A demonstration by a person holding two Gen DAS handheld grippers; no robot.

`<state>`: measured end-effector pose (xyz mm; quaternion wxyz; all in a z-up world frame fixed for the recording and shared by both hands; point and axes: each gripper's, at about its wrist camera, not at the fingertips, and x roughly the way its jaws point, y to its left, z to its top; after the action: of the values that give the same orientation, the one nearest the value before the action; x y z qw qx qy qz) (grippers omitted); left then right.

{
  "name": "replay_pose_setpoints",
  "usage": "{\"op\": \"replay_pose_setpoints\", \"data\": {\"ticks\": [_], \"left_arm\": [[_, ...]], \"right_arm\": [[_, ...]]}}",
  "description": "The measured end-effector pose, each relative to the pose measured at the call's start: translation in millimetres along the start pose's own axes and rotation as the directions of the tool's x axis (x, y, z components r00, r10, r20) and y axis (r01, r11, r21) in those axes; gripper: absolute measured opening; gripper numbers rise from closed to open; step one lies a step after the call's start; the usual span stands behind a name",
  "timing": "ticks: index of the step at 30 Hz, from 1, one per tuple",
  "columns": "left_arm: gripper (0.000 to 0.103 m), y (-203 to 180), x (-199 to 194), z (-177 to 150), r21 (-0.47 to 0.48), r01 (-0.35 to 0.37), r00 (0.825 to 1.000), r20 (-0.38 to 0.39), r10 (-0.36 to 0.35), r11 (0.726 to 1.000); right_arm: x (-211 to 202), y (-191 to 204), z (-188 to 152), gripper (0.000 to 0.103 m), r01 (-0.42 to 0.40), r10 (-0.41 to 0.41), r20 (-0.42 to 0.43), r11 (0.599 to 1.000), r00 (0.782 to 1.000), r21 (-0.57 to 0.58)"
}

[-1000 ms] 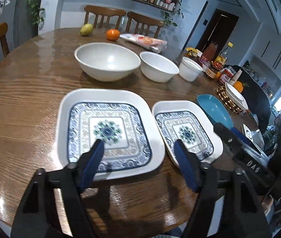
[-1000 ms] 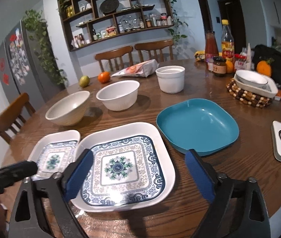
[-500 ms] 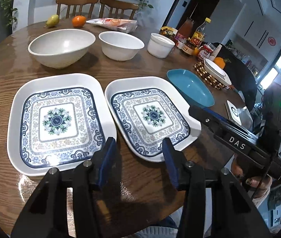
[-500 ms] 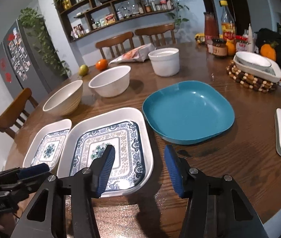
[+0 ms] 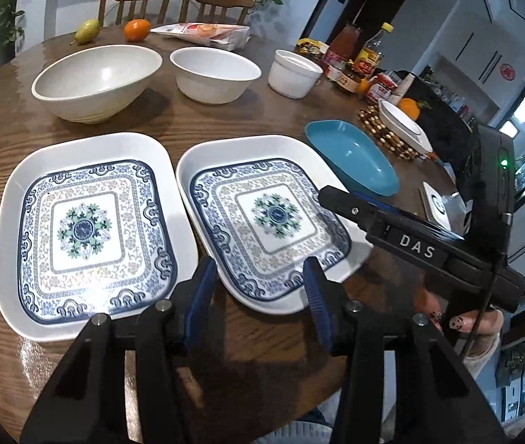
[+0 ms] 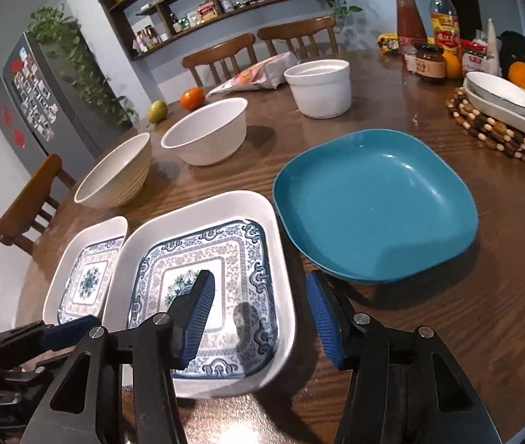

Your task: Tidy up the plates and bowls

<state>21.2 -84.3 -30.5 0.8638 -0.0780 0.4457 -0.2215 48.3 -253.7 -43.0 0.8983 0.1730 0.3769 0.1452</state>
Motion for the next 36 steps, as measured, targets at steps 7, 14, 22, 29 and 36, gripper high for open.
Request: {"op": "replay_pose_setpoints", "data": {"ticks": [7,14,22,29,36], "left_arm": [[0.040,8,6,5,-0.026,-0.027,0.999,0.026,0.028,0.999],[0.027,18,4,6,-0.042,-0.061,0.996,0.056,0.063,0.997],[0.027,17,-3,4,-0.035,-0.078,0.995,0.066,0.080,0.996],[0.028,16,-8,0,-0.019,-0.081,0.994,0.076,0.083,0.996],[0.032,17,-15,-1,-0.014,-0.044,0.996,0.078,0.044,0.999]], "right_arm": [[7,1,2,0.054,-0.012,0.012,0.001,1.000,1.000,-0.012],[8,13,-2,0.054,0.007,-0.006,0.018,0.999,1.000,-0.049],[0,21,-5,0.054,0.003,-0.001,0.031,0.998,1.000,-0.059],[-7,30,-10,0.054,0.041,-0.037,0.057,0.995,0.998,-0.086],[-4,24,-12,0.054,0.062,-0.061,0.020,0.996,0.998,-0.062]]}}
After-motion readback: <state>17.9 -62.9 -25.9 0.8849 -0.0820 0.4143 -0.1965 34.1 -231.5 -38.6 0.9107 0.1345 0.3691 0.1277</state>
